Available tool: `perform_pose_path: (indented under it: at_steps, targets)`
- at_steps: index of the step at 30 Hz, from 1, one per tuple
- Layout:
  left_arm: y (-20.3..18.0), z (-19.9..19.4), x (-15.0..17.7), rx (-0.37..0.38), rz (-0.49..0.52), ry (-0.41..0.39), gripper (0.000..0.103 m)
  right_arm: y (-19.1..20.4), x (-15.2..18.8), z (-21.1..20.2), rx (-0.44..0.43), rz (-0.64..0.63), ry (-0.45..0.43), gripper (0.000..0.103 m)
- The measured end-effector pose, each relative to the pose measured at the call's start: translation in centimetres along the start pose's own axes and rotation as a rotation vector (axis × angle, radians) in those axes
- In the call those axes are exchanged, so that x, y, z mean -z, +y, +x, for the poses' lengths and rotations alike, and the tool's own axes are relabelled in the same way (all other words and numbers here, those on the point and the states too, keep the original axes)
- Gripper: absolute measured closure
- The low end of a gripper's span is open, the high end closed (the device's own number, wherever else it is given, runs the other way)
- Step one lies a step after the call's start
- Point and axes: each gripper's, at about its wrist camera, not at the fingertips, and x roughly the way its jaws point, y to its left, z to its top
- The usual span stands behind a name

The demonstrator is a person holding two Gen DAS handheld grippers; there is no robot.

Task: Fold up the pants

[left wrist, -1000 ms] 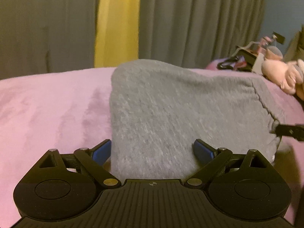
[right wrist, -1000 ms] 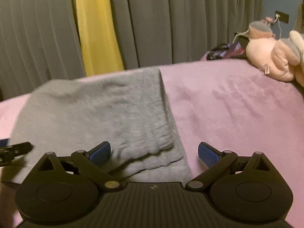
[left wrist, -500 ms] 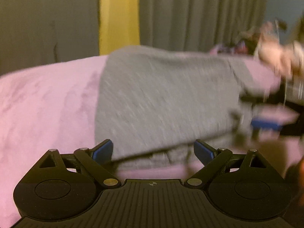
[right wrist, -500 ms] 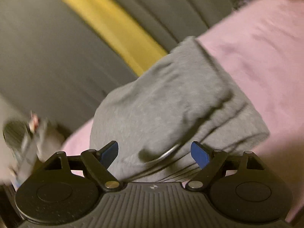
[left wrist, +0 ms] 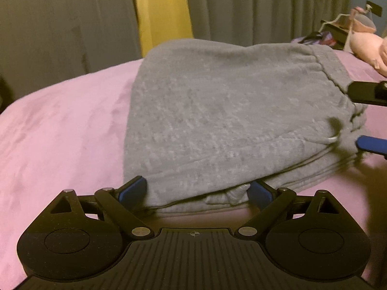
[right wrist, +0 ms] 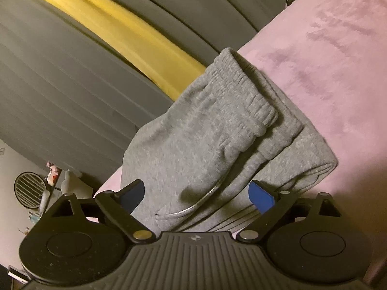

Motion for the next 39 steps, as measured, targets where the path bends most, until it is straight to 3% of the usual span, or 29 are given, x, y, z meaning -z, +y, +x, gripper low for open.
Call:
perform_pose_path:
  at_steps: [5,12,14,16,19,22,24,27,29,31,33,39]
  targets:
    - [0.8,-0.2,0.0,-0.060,-0.035,0.013,0.005,-0.1,-0.2,-0.5,0.014,0.008,-0.013,0.008]
    - [3.9,-1.5,0.4,-0.136,-0.242,0.054,0.006,0.0,-0.4,-1.5,0.011,-0.005,-0.044,0.006]
    - [4.3,-2.5,0.7,-0.107,-0.285,0.032,0.006,0.1,-0.5,-1.6,-0.023,-0.017,-0.041,0.006]
    - [4.4,-3.8,1.1,-0.033,-0.327,-0.013,0.006,0.5,-0.4,-1.7,-0.077,-0.031,-0.034,0.006]
    - [4.2,-5.4,1.1,0.060,-0.318,-0.140,0.006,1.3,-0.1,-1.6,-0.144,-0.054,-0.031,0.004]
    - [4.2,-5.5,0.2,0.040,-0.314,-0.231,0.004,1.9,-0.1,-0.9,-0.214,-0.042,-0.020,0.004]
    - [4.4,-4.4,-0.4,0.034,-0.331,-0.216,0.004,2.4,-0.3,-0.6,-0.243,-0.034,-0.036,0.004]
    - [4.8,-1.8,-0.5,0.028,-0.359,-0.091,0.004,2.9,-0.2,0.5,-0.268,-0.035,-0.035,0.004]
    - [5.1,-0.6,-0.1,0.046,-0.382,-0.013,0.002,2.6,0.0,1.6,-0.215,-0.034,0.005,0.004]
    - [5.5,0.1,0.2,0.064,-0.415,0.031,0.001,1.9,0.3,3.0,-0.102,-0.046,0.058,0.004]
    - [5.6,0.0,0.5,0.064,-0.427,0.031,0.001,1.5,0.5,3.7,-0.032,-0.058,0.088,0.004]
    - [4.3,-0.9,1.0,0.001,-0.326,-0.020,0.000,3.3,1.5,3.0,0.060,-0.218,0.087,0.004]
